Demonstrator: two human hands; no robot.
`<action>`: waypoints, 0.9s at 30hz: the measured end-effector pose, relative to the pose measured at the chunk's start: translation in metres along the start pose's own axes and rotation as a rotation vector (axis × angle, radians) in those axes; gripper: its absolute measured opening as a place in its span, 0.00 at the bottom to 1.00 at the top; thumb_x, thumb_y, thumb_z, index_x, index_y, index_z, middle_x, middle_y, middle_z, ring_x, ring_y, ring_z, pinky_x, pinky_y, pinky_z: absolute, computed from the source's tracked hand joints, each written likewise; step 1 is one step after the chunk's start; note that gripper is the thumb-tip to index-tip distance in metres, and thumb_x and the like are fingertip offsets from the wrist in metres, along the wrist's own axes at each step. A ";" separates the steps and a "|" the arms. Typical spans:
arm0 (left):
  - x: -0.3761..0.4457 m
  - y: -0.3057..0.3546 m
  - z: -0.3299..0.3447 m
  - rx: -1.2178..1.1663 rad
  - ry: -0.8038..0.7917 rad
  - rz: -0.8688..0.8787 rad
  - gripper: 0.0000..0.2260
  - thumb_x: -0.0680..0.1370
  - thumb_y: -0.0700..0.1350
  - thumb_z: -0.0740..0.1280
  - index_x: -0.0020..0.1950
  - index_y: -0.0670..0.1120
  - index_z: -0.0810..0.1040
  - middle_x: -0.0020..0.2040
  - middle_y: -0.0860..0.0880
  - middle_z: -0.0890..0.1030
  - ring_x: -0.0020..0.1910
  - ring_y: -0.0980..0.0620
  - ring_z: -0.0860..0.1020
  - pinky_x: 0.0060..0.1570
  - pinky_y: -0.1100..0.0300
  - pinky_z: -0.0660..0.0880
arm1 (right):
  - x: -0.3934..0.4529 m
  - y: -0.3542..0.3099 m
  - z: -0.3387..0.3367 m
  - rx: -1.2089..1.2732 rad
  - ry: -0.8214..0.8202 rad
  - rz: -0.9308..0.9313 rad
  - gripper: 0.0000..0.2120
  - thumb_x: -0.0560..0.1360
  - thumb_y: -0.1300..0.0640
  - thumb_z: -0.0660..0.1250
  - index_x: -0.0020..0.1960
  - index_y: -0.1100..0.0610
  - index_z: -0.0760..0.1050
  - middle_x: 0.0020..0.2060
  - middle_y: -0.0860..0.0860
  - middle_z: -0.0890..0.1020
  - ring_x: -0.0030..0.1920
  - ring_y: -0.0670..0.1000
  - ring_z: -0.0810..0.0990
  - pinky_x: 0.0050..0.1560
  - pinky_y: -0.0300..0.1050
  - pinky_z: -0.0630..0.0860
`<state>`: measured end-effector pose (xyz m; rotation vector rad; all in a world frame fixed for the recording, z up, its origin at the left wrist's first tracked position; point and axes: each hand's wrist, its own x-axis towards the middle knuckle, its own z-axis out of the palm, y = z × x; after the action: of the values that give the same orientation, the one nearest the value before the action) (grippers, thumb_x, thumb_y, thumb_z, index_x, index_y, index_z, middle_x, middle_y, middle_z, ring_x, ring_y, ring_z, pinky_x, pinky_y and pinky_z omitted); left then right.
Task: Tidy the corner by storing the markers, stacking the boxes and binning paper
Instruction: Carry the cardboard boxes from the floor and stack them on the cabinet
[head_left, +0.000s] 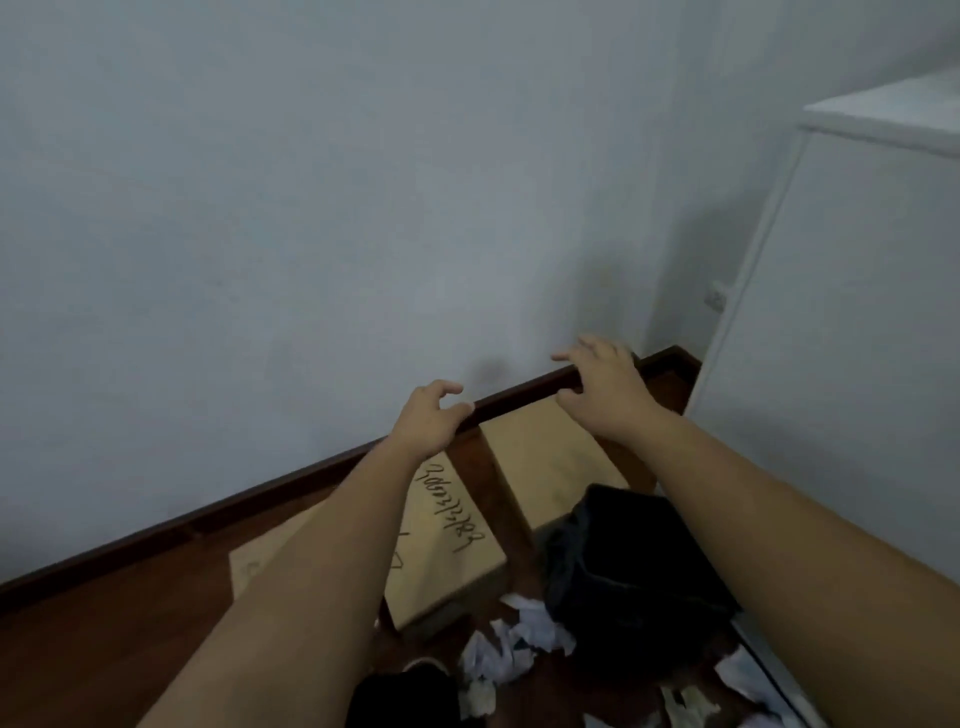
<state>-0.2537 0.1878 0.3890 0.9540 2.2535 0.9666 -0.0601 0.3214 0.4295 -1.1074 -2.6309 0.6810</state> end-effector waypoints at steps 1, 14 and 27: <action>-0.003 -0.025 -0.001 -0.027 0.006 -0.060 0.17 0.79 0.51 0.66 0.67 0.48 0.73 0.66 0.50 0.72 0.61 0.51 0.74 0.57 0.58 0.70 | 0.005 -0.004 0.026 0.043 -0.062 0.018 0.25 0.76 0.51 0.63 0.72 0.48 0.65 0.75 0.54 0.60 0.75 0.57 0.53 0.74 0.50 0.54; -0.042 -0.279 0.060 -0.163 0.009 -0.693 0.27 0.78 0.51 0.68 0.74 0.43 0.68 0.71 0.43 0.72 0.67 0.43 0.73 0.64 0.53 0.70 | 0.017 0.030 0.287 0.459 -0.528 0.553 0.28 0.77 0.55 0.64 0.75 0.58 0.62 0.71 0.56 0.70 0.67 0.57 0.71 0.65 0.48 0.70; -0.038 -0.358 0.146 -0.660 0.107 -0.945 0.46 0.70 0.58 0.75 0.79 0.45 0.56 0.75 0.49 0.67 0.72 0.47 0.68 0.72 0.51 0.65 | 0.029 0.058 0.412 0.763 -0.505 0.915 0.32 0.79 0.62 0.61 0.79 0.57 0.51 0.74 0.56 0.65 0.71 0.57 0.65 0.64 0.46 0.65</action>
<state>-0.2762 0.0393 0.0308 -0.4304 1.8707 1.1460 -0.1916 0.2400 0.0424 -1.9660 -1.6498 2.1159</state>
